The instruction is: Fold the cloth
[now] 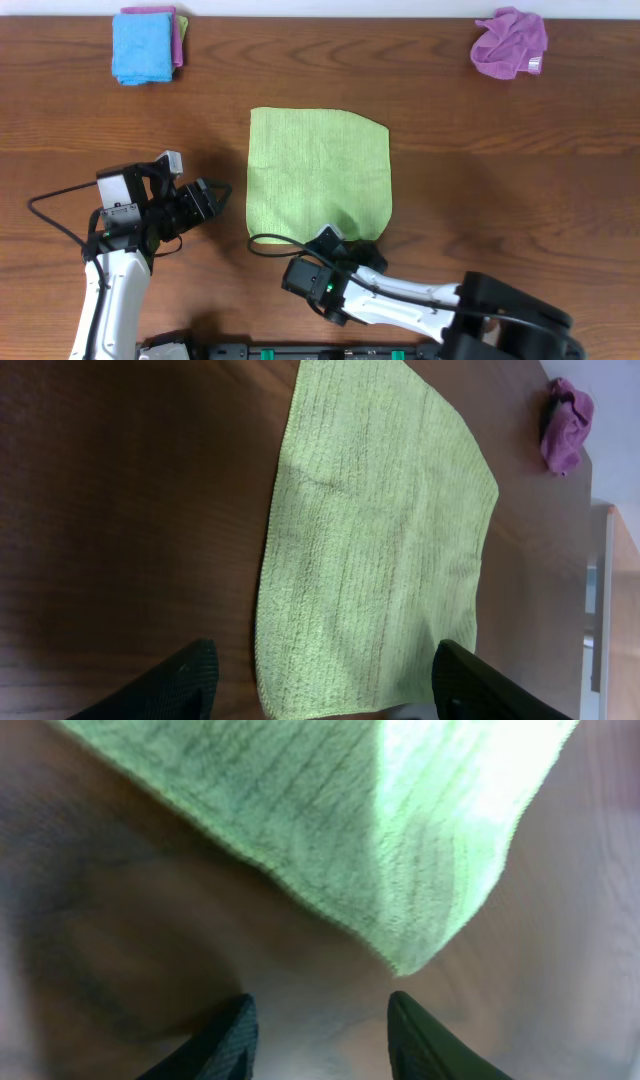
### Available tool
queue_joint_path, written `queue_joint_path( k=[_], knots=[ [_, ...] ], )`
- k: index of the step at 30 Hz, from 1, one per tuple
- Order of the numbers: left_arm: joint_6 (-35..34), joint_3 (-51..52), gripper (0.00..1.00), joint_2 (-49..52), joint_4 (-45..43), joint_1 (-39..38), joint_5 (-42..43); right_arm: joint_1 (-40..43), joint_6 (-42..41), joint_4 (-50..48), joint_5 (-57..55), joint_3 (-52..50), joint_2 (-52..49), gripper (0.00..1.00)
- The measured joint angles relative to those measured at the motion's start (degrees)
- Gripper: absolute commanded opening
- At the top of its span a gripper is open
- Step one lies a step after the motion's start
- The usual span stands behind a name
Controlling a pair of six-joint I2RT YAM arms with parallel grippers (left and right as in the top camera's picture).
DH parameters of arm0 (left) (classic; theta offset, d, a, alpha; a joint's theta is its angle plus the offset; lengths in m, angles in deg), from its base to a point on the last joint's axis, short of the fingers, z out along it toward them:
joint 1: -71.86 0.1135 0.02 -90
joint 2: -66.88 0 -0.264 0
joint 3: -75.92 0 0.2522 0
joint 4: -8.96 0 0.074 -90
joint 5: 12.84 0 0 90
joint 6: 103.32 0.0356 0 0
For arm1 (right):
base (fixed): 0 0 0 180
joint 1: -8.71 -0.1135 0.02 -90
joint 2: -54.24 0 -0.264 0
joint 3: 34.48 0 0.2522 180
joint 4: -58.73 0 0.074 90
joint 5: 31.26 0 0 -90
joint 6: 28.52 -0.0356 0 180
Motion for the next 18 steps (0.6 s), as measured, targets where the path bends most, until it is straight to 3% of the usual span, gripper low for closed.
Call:
queue_joint_path(
  k=[7, 18],
  knots=[
    [0.2, 0.0, 0.71, 0.0, 0.0, 0.0, 0.0, 0.0, 0.4, -0.6, -5.1, 0.3, -1.8, 0.53],
    [0.2, 0.0, 0.74, 0.0, 0.0, 0.0, 0.0, 7.0, 0.4, -9.2, -5.6, 0.3, -2.0, 0.53]
  ],
)
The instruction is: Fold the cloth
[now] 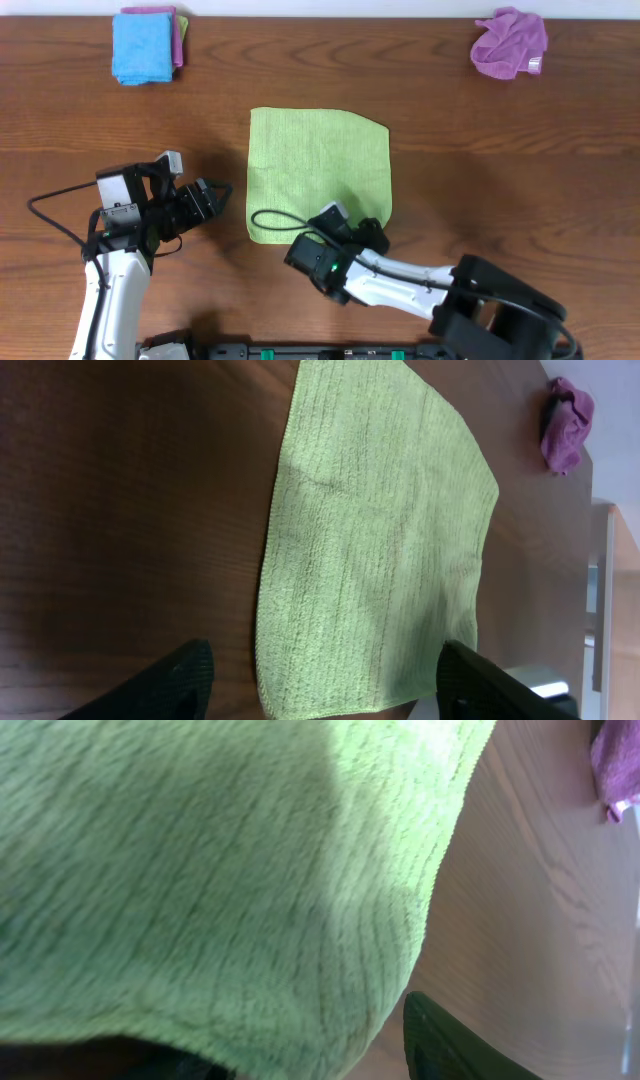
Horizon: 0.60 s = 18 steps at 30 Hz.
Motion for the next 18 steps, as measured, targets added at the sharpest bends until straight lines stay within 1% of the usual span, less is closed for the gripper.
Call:
queue_joint_path(
  k=[2, 4, 12, 15, 18],
  knots=[
    [0.0, 0.0, 0.73, 0.0, 0.0, 0.0, 0.0, 1.0, 0.7, -0.8, 0.3, 0.0, 0.0, 0.55],
    [0.0, 0.0, 0.74, 0.0, 0.0, 0.0, 0.0, 1.4, 3.2, -1.0, -0.2, 0.3, -0.4, 0.59],
    [0.2, 0.0, 0.75, 0.0, 0.0, 0.0, 0.0, 1.4, 8.0, -2.2, -4.3, 1.3, -3.0, 0.60],
    [0.3, 0.0, 0.75, 0.0, 0.0, 0.0, 0.0, 1.3, 9.1, -2.4, -7.4, 2.1, -5.0, 0.63],
    [0.4, 0.0, 0.75, 0.0, 0.0, 0.0, 0.0, 1.4, 9.0, -0.4, -12.3, 2.9, -7.8, 0.65]
  ],
)
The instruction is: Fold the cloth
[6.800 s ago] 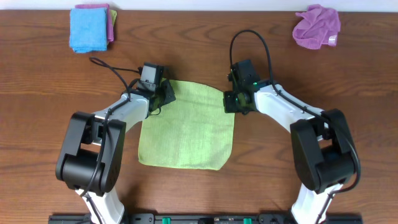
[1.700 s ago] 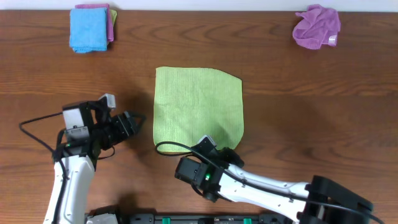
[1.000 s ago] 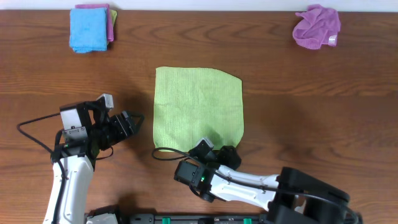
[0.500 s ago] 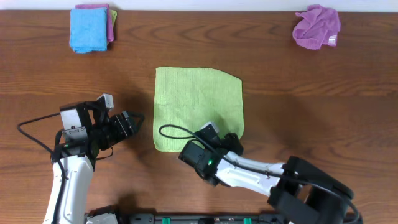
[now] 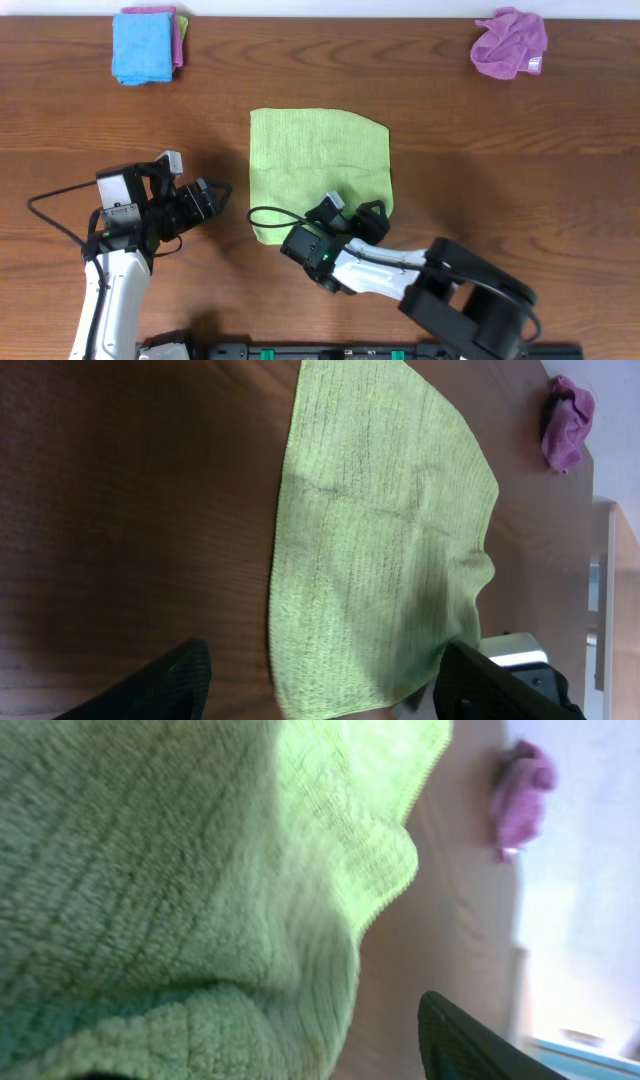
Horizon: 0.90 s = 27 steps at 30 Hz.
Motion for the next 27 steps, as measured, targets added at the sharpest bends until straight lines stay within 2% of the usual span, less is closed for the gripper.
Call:
queue_joint_path(
  k=[4, 18, 23, 27],
  knots=[
    [0.0, 0.0, 0.75, 0.0, 0.0, 0.0, 0.0, 0.0, -1.5, 6.4, -3.6, -0.1, -1.7, 0.68],
    [0.0, 0.0, 0.75, 0.0, -0.3, 0.0, 0.0, 2.4, -10.9, 22.5, -2.1, 1.1, -3.6, 0.71],
    [0.0, 0.0, 0.75, 0.0, -0.3, 0.0, -0.3, 4.0, -20.1, 36.1, 3.3, 5.0, -5.2, 0.74],
    [0.0, 0.0, 0.74, 0.0, 0.3, 0.0, -1.7, 4.8, -30.9, 49.2, 3.5, 10.0, -5.4, 0.76]
  ],
)
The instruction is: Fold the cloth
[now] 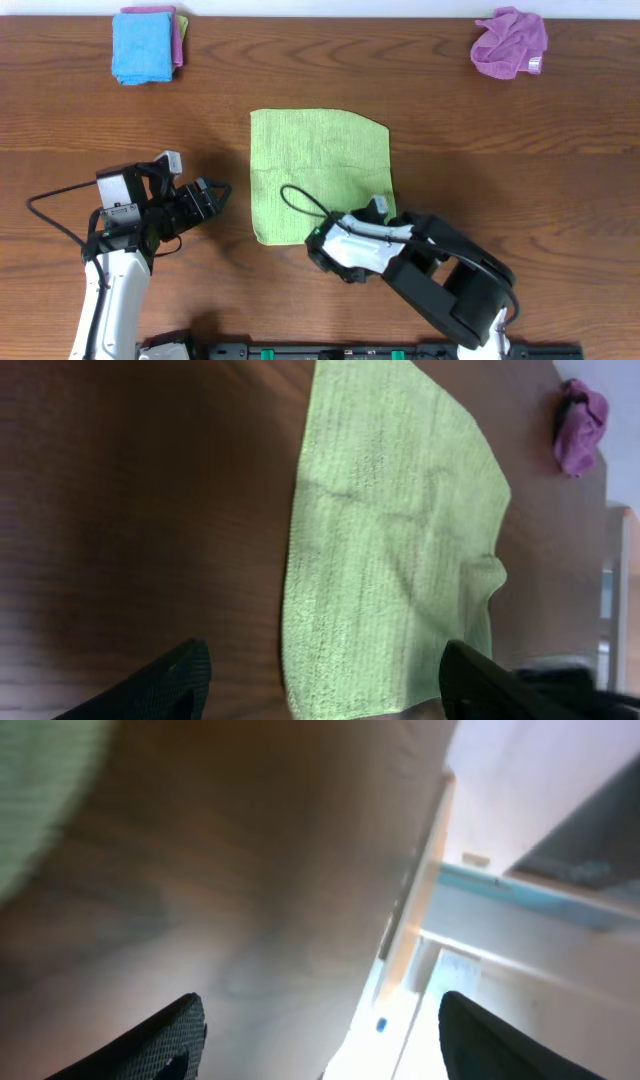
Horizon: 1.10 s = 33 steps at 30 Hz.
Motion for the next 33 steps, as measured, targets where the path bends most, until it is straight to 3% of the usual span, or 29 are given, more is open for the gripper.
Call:
queue_joint_path(
  k=[4, 8, 11, 14, 17, 24, 29, 33],
  knots=[
    [1.2, 0.0, 0.71, 0.0, 2.6, 0.0, -1.7, 0.0, -8.1, 7.3, -1.6, 4.0, 3.0, 0.76],
    [3.0, 0.0, 0.68, 0.0, 6.3, 0.0, -3.5, 2.2, -9.2, 7.6, -1.6, 8.3, 13.0, 0.79],
    [4.2, 0.0, 0.65, 0.0, 7.1, -0.6, -5.2, 5.2, -1.8, -2.0, 2.2, 11.9, 22.2, 0.78],
    [4.4, 0.0, 0.63, 0.0, 7.4, -4.4, -6.7, 10.9, 12.1, -14.8, 11.9, 14.0, 32.1, 0.78],
    [4.4, 0.0, 0.64, 0.0, 8.4, -9.9, -9.9, 19.5, 21.2, -19.0, 23.5, 14.1, 35.9, 0.78],
    [2.8, 0.1, 0.63, 0.1, 7.6, -15.1, -13.8, 36.3, 34.2, -22.8, 51.3, 14.1, 31.6, 0.75],
    [2.3, -0.1, 0.60, 0.1, 7.1, -16.2, -13.8, 44.9, 40.0, -28.5, 72.3, 14.1, 22.5, 0.79],
    [2.2, -4.1, 0.61, 0.2, 8.9, -21.6, -17.6, 50.7, 42.4, -33.9, 90.4, 14.1, 12.0, 0.80]
  ],
)
